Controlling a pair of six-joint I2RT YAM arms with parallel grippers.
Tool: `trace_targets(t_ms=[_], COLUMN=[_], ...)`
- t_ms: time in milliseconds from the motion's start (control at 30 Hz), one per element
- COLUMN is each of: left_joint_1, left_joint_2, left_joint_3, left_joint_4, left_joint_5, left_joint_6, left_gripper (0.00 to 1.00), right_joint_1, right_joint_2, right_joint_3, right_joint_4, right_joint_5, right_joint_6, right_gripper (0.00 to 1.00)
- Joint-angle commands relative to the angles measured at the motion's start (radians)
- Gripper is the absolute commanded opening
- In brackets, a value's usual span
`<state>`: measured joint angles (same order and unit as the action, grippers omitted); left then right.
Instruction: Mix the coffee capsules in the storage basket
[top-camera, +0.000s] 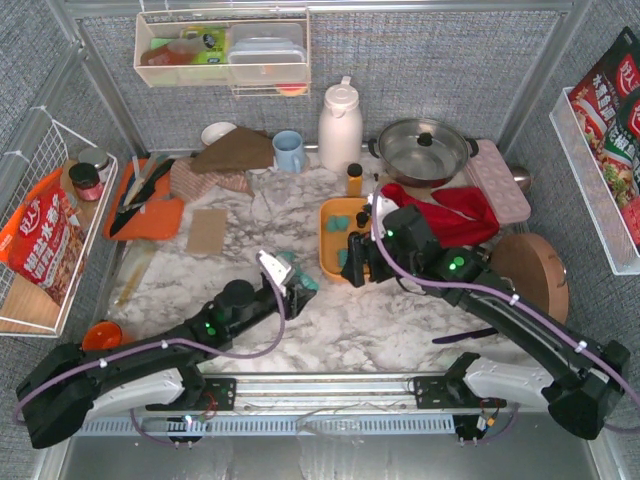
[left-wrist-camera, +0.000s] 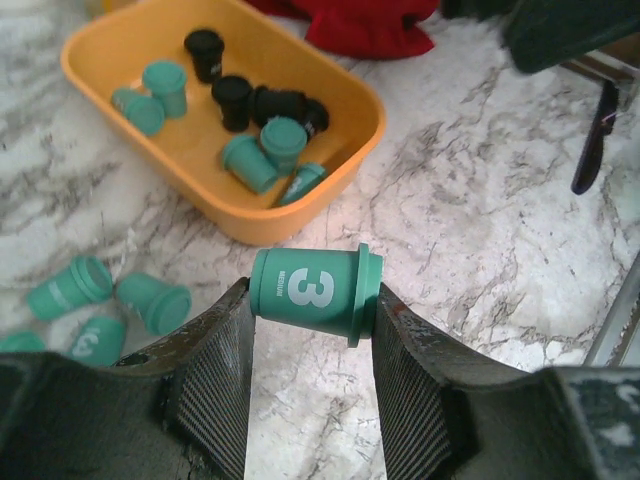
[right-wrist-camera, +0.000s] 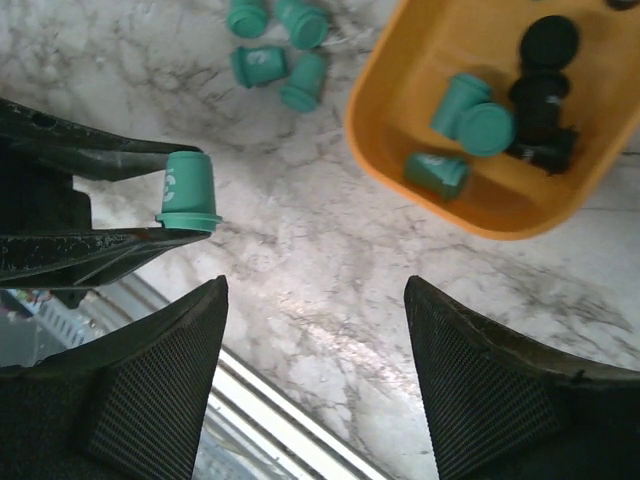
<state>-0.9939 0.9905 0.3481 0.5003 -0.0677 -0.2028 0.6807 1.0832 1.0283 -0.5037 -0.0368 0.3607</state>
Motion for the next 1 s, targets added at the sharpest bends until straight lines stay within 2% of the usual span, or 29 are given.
trace_targets(t_ms=[0,267,633,800,967], left_joint_1=[0.001,0.000,-0.002,-0.002,-0.002], left_joint_2=[-0.065,-0.114,-0.168,-0.185,-0.192], left_joint_3=[-0.072,-0.131,-0.148,-0.147,-0.147], left_joint_4=[0.248,0.304,0.293,0.271,0.258], left_joint_5=[0.076,0.136,0.174,0.172,0.171], left_joint_6=[0.152,0.193,0.223,0.227,0.225], left_gripper=[0.21,0.21,0.20,0.20,0.20], right_joint_1=[0.063,0.175,0.237,0.248,0.254], right_joint_2=[0.027,0.095,0.211,0.237,0.255], right_joint_3=[0.005,0.010,0.041,0.044,0.043], right_joint_4=[0.072,0.191,0.257,0.283,0.309], right_joint_5=[-0.038,-0.049,-0.046,-0.046,-0.055], right_joint_6=[0.067,0.143,0.190,0.213,0.233], right_gripper=[0.75,0.72,0.66,0.59,0.47])
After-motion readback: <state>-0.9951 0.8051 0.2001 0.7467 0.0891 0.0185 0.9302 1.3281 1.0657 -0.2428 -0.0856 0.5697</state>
